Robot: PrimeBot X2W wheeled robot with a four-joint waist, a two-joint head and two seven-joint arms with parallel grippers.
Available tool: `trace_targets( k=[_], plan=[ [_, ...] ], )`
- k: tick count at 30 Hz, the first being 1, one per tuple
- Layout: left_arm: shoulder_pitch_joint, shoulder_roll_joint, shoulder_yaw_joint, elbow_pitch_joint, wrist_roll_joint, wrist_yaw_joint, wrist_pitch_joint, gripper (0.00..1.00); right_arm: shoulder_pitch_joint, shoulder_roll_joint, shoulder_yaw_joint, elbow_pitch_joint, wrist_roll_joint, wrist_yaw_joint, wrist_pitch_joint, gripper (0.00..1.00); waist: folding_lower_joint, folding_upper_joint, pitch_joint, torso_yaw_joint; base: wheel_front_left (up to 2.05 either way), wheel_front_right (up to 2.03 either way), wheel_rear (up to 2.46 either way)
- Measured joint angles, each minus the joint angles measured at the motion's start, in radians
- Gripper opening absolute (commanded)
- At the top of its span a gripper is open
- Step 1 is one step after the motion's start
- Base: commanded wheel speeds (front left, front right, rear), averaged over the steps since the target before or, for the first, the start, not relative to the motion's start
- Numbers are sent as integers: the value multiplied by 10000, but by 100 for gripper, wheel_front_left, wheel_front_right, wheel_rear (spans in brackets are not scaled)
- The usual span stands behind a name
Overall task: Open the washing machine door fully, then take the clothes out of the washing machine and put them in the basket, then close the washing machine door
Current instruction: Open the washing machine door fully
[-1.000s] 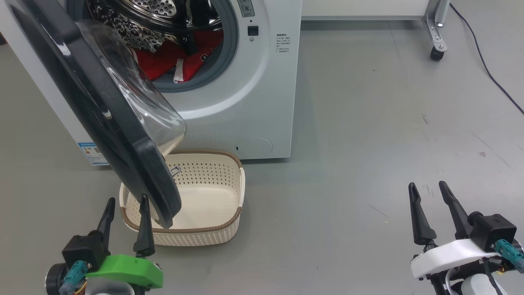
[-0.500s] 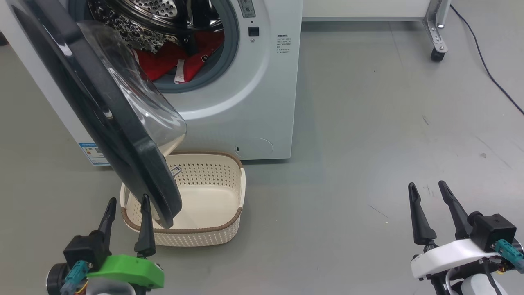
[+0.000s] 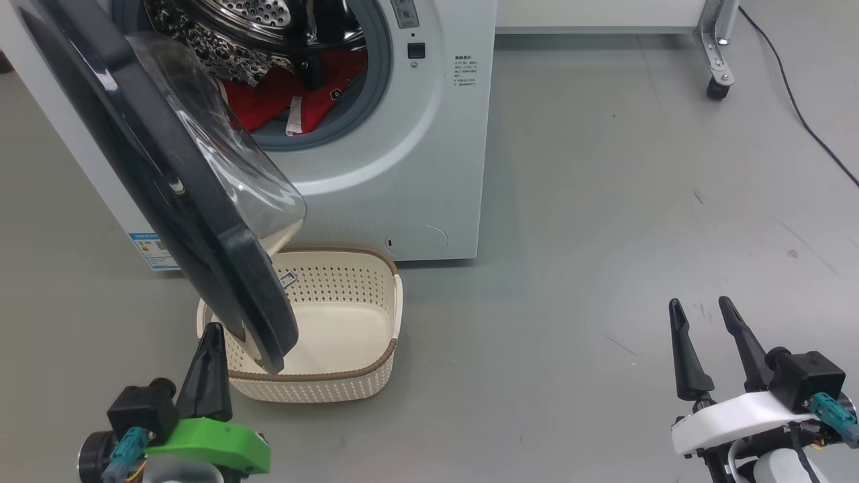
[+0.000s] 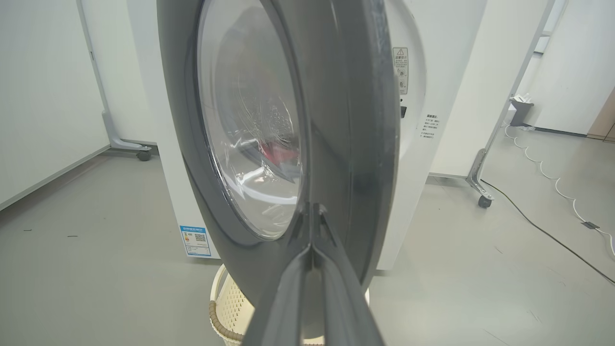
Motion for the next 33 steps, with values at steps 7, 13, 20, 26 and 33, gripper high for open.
trace_targets(
  k=[7, 13, 20, 26, 33],
  plan=[
    [-27, -2, 192, -506, 157, 0, 0, 0, 1, 71, -65, 23, -73, 75, 0, 100, 0, 0, 27, -12, 0, 0, 0],
    [-399, -6, 525, -1292, 159, 0, 0, 0, 1, 109, -150, 71, -140, 102, 0, 100, 0, 0, -16, -10, 0, 0, 0],
    [-1200, -17, 882, -2318, 347, -21, -44, 0, 1, 217, -221, 79, -199, 161, 0, 100, 0, 0, -86, -7, 0, 0, 0],
    [-1971, 0, 1032, -3039, 727, -81, -52, 0, 2, 299, -242, 125, -238, 201, 0, 100, 0, 0, -136, -19, 0, 0, 0],
    [-2374, 61, 895, -3375, 922, -159, -56, 0, 2, 349, -278, 157, -295, 245, 0, 100, 0, 0, -170, -87, 0, 0, 0]
  ],
)
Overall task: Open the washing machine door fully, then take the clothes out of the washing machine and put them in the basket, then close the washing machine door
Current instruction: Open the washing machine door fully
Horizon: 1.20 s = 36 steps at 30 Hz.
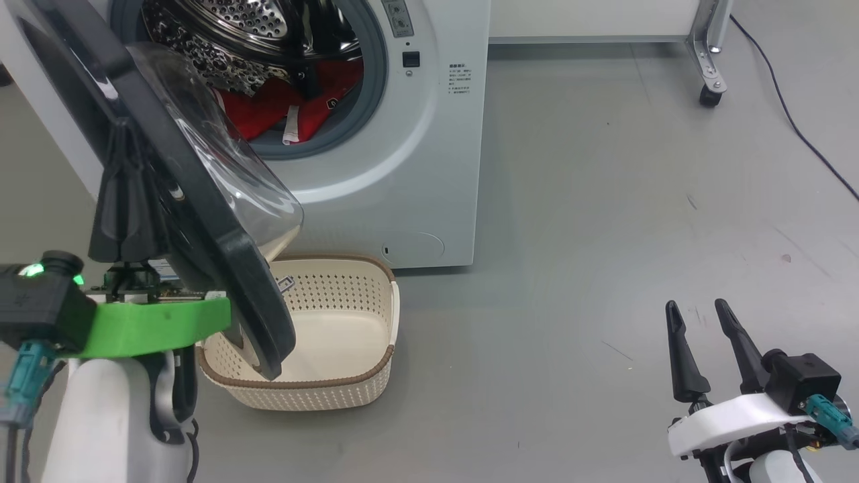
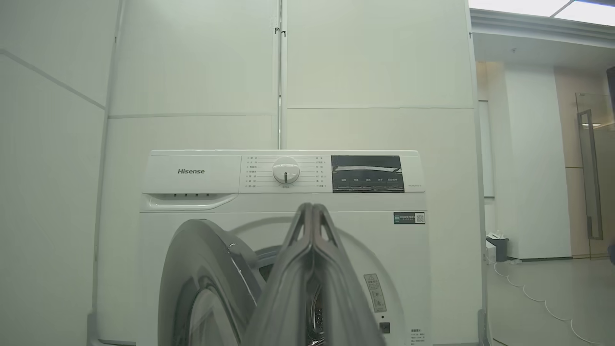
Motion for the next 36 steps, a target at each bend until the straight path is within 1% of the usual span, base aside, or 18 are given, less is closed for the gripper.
trace_targets(
  k=[3, 7, 12, 19, 21, 26, 29, 31, 36],
  plan=[
    [-90, 4, -297, 4, 136, -96, 0, 0, 0, 2, -50, 6, -21, 0, 0, 100, 0, 0, -5, -40, 0, 0, 0],
    [-124, 2, -690, 111, 205, -121, 44, 0, 0, 52, -56, 12, -23, 27, 0, 100, 0, 0, -1, -115, 0, 0, 0],
    [-127, -2, -1233, 313, 314, -288, 353, 0, 2, 113, -65, 23, -52, 75, 0, 100, 0, 0, 23, -186, 0, 0, 0],
    [-79, -4, -1781, 955, 307, -372, 878, 0, 2, 157, -100, 44, -98, 88, 0, 100, 0, 0, 62, -283, 0, 0, 0],
    [61, -12, -1877, 1338, 263, -372, 1195, 0, 2, 184, -100, 58, -107, 90, 0, 100, 0, 0, 79, -324, 0, 0, 0],
    [303, -12, -2082, 1894, 173, -372, 1603, 0, 2, 242, -134, 71, -123, 92, 0, 100, 0, 0, 121, -400, 0, 0, 0],
    [344, -12, -2119, 2073, 171, -372, 1712, 0, 2, 259, -151, 77, -123, 98, 0, 100, 0, 0, 137, -426, 0, 0, 0],
    [389, -13, -2138, 2245, 138, -370, 1812, 0, 2, 280, -159, 90, -125, 167, 0, 100, 0, 0, 150, -454, 0, 0, 0],
    [524, -13, -2136, 2646, -27, -353, 1956, 0, 2, 301, -161, 125, -125, 167, 0, 100, 0, 0, 174, -537, 0, 0, 0]
  ],
)
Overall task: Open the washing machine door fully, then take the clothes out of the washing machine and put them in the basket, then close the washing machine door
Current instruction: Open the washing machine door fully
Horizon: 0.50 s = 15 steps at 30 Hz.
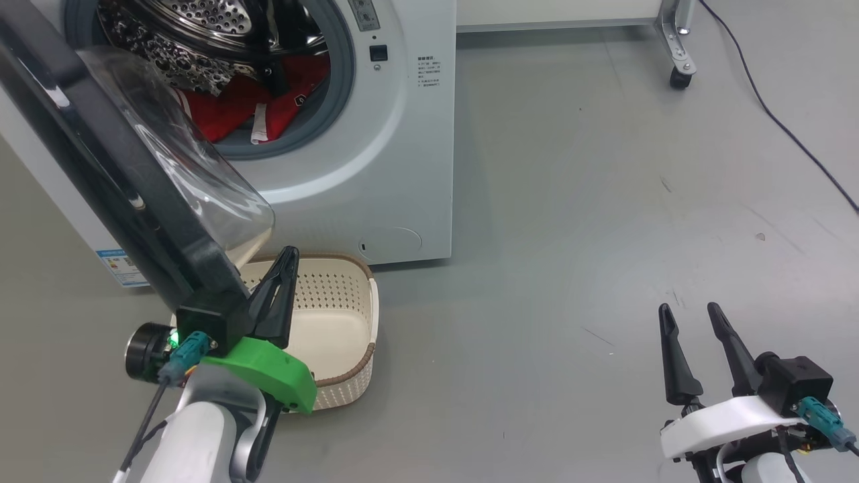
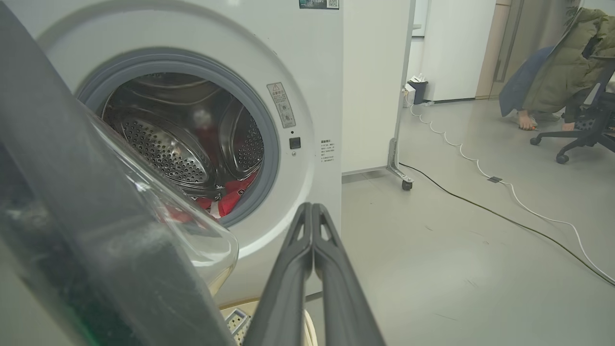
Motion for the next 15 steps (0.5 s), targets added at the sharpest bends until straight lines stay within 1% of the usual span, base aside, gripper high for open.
trace_targets(
  k=[15],
  plan=[
    [3, -15, 67, 982, -316, 385, 173, 0, -5, 71, 13, 84, -75, 12, 0, 100, 0, 0, 86, -269, 0, 0, 0]
  ],
)
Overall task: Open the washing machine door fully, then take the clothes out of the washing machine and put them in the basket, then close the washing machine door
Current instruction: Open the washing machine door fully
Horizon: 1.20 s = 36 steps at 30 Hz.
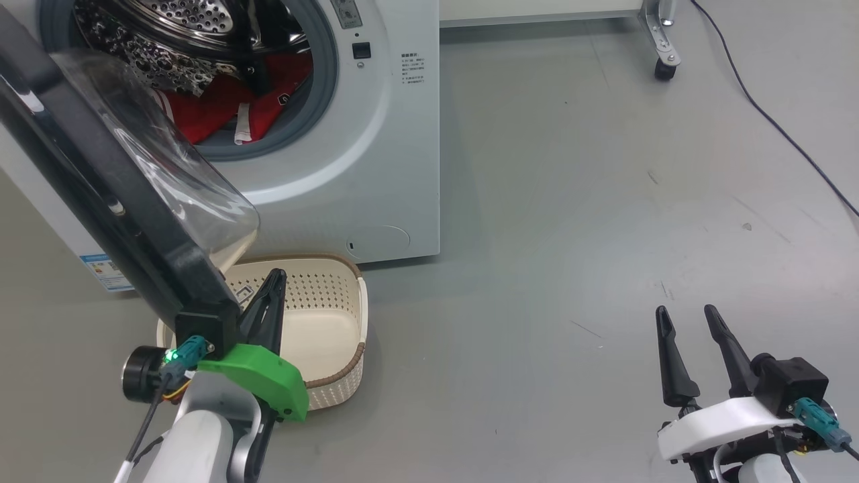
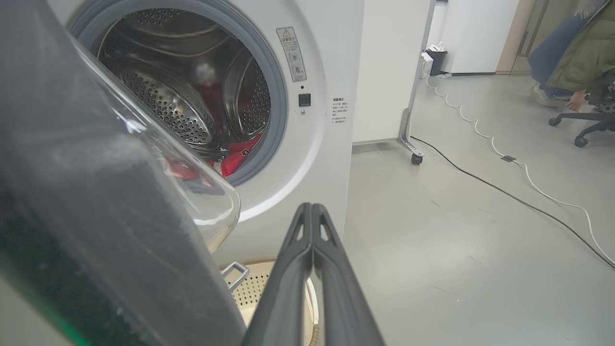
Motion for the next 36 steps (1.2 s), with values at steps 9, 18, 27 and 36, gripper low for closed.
trace_targets(
  k=[9, 18, 27, 36],
  plan=[
    [-21, -8, 224, 426, -102, 128, -10, 0, -1, 12, -25, 54, -2, 33, 0, 100, 0, 0, 3, -168, 0, 0, 0],
    [-98, -17, 318, 748, -174, 219, -105, 0, -1, 59, -92, 73, -2, 82, 0, 100, 0, 0, 28, -239, 0, 0, 0],
    [-264, -23, 523, 974, -253, 401, -284, 0, -2, 107, -198, 105, -2, 84, 0, 100, 0, 0, 36, -212, 0, 0, 0],
    [-332, -44, 460, 1231, -278, 403, -393, 0, 0, 134, -389, 109, -2, 84, 0, 100, 0, 0, -11, 8, 0, 0, 0]
  ],
)
